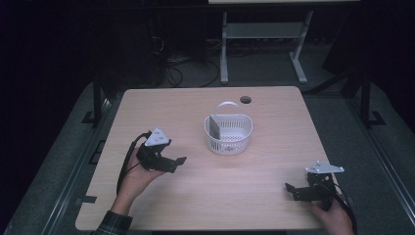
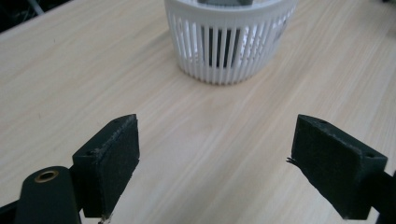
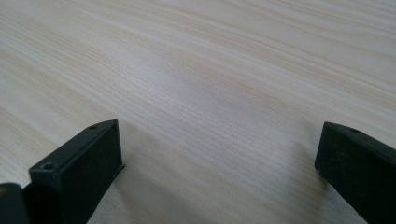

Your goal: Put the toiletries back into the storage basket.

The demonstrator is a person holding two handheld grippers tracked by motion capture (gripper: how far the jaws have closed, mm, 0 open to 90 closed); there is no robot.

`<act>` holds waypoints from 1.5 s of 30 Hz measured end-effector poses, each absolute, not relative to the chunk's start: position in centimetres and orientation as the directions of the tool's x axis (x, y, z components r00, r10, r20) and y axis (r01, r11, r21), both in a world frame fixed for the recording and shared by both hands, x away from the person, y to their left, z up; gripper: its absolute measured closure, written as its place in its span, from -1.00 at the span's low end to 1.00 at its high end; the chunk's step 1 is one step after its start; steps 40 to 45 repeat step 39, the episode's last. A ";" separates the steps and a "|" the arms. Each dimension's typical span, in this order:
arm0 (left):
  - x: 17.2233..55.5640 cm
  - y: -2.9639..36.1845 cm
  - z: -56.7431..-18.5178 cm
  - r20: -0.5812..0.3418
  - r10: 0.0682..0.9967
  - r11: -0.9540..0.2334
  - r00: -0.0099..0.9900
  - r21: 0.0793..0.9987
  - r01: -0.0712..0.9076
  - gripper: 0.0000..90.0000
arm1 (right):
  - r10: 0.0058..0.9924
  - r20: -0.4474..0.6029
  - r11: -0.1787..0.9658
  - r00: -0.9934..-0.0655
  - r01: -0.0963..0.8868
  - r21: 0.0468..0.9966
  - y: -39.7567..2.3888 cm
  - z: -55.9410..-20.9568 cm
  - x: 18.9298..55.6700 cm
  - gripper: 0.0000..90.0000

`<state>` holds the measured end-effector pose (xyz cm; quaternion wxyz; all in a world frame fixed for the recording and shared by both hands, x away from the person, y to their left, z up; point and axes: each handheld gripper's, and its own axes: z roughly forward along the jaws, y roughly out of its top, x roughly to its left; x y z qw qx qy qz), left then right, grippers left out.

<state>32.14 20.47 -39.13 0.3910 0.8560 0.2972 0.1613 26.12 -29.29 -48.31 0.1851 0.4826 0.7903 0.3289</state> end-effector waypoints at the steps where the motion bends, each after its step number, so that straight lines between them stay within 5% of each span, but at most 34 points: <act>1: 31.9 20.7 -39.4 0.045 0.638 -0.518 0.769 0.765 0.384 -0.67 | 0.885 0.025 0.317 -0.465 0.642 0.698 -29.3 -48.3 26.1 -1.00; 45: 27.5 28.2 -46.9 0.042 0.789 -0.466 0.613 0.690 0.553 -0.70 | 0.885 0.025 0.317 -0.465 0.642 0.698 -29.3 -48.3 26.1 -1.00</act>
